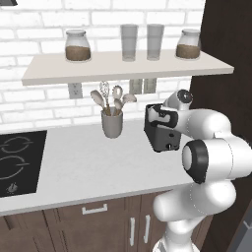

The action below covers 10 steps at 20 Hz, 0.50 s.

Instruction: Start the toaster. Once the lever pops up, take the bread to the plate on the dining counter.

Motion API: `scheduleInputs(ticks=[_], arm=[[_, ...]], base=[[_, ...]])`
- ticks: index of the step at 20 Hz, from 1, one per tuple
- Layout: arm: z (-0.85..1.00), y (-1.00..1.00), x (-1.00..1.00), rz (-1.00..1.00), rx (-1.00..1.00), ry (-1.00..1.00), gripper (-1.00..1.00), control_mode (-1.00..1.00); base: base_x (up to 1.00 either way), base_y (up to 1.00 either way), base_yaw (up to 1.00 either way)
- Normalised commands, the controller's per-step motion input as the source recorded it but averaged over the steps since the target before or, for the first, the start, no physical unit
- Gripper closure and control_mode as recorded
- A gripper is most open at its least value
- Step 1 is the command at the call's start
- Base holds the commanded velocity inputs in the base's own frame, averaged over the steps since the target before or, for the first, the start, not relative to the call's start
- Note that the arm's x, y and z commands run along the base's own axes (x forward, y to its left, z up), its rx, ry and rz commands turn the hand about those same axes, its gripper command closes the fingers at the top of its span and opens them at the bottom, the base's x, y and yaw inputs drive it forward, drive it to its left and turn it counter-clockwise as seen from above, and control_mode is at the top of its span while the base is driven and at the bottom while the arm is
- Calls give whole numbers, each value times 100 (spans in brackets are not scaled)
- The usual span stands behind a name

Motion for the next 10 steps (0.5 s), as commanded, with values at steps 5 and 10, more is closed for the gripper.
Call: scheduleInputs(ticks=[5, 10], arm=[[0, 0, 0, 0, 0, 0, -100, -100], [0, 0, 0, 0, 0, 0, -100, -100]], base=[[0, 0, 0], [0, 0, 0]])
